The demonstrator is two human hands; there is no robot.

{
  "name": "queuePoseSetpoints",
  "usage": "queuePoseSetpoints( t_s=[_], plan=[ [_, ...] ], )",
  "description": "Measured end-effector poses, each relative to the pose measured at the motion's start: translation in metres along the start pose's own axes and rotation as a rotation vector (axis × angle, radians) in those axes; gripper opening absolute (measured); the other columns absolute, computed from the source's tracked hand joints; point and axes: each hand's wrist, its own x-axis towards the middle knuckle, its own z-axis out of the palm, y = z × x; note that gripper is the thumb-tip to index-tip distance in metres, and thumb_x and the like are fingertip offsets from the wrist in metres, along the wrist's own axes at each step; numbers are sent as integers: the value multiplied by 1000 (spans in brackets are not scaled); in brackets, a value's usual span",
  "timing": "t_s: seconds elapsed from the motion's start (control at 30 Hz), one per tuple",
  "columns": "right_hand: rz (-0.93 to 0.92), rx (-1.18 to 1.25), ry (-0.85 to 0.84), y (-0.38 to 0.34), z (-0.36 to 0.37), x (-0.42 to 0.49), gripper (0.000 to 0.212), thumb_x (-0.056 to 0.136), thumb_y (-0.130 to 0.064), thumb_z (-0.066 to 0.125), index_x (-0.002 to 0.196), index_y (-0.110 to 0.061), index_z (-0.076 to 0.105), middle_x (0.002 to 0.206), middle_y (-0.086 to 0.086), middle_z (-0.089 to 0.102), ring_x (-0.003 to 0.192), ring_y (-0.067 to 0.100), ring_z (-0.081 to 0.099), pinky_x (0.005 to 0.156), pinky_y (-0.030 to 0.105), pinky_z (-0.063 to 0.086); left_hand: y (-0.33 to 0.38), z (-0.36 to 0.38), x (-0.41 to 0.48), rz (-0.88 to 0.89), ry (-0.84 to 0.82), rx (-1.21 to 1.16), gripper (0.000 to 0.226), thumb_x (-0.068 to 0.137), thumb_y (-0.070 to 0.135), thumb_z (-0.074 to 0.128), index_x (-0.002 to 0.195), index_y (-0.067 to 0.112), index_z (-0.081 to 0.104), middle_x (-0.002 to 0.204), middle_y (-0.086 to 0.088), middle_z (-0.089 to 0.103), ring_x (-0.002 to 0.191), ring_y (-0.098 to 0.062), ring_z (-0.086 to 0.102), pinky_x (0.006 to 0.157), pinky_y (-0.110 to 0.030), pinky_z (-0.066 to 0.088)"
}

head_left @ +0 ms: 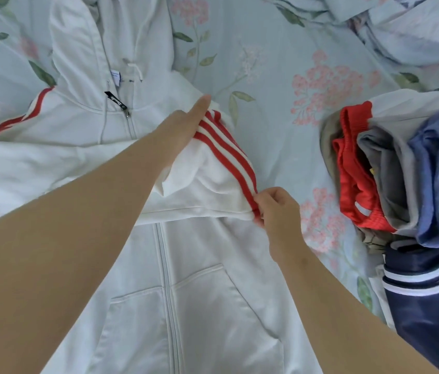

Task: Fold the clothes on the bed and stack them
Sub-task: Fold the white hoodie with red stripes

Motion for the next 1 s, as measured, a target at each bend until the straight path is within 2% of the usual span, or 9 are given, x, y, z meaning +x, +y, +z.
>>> queuePoseSetpoints(
  t_s=[0.1,0.2,0.33,0.4,0.6,0.73,0.83,0.93,1.0],
  plan=[
    [45,-147,-23,10,-1,-2,11,82,-7,57,75,-13,52,66,1,56,61,16,49,66,36,48,8,4,-5,126,-45,351,46,91,57,47,97,13,62,90,-2,58,85,-21,56,78,-27,44],
    [-85,-253,41,2,-5,0,15,83,-9,57,70,-17,54,61,-6,55,57,10,48,59,30,46,16,-2,-6,285,165,324,38,95,38,48,64,16,49,65,2,47,60,-14,46,54,-22,35],
    [-206,-294,117,-17,-7,7,18,81,-11,56,65,-15,49,58,-5,47,53,8,40,52,20,35,16,-8,-7,-55,77,-351,11,82,25,65,84,16,59,78,-1,61,78,-19,61,81,-28,53],
    [-179,-344,151,-15,-7,10,21,80,-13,55,63,-13,44,58,-4,44,54,11,37,48,18,32,9,-6,-9,-93,-82,-262,22,76,23,75,91,15,61,91,-6,67,87,-23,65,88,-37,54],
    [-133,-434,330,-12,-9,20,7,82,-17,52,78,-12,49,88,6,59,73,19,53,58,31,42,-11,-6,-13,353,4,-416,26,85,8,68,94,22,48,98,-4,59,84,-20,60,81,-39,54],
    [-481,-642,397,-16,16,7,22,83,-9,55,105,-9,55,106,5,51,89,21,44,77,31,34,-52,-21,-6,352,-80,152,75,71,46,77,132,26,39,129,7,47,112,-13,50,70,-30,50],
    [-670,-668,109,-17,41,-5,25,84,-7,54,109,-9,56,102,1,50,89,20,50,76,27,40,-83,-37,-9,385,-102,582,97,56,60,75,139,35,32,141,11,41,128,-17,43,100,-51,39],
    [-534,-777,-147,-9,63,-6,39,86,-9,53,124,-13,49,121,3,48,105,23,50,91,33,44,-109,-53,-12,422,25,975,51,87,33,59,134,32,40,142,10,40,133,-16,34,113,-49,15],
    [-506,-855,-173,-5,70,-4,50,85,-11,54,133,-16,43,129,5,46,112,25,49,96,41,44,-117,-67,-14,423,117,910,28,95,17,43,121,24,50,123,3,56,117,-22,49,108,-41,23]
  ],
)
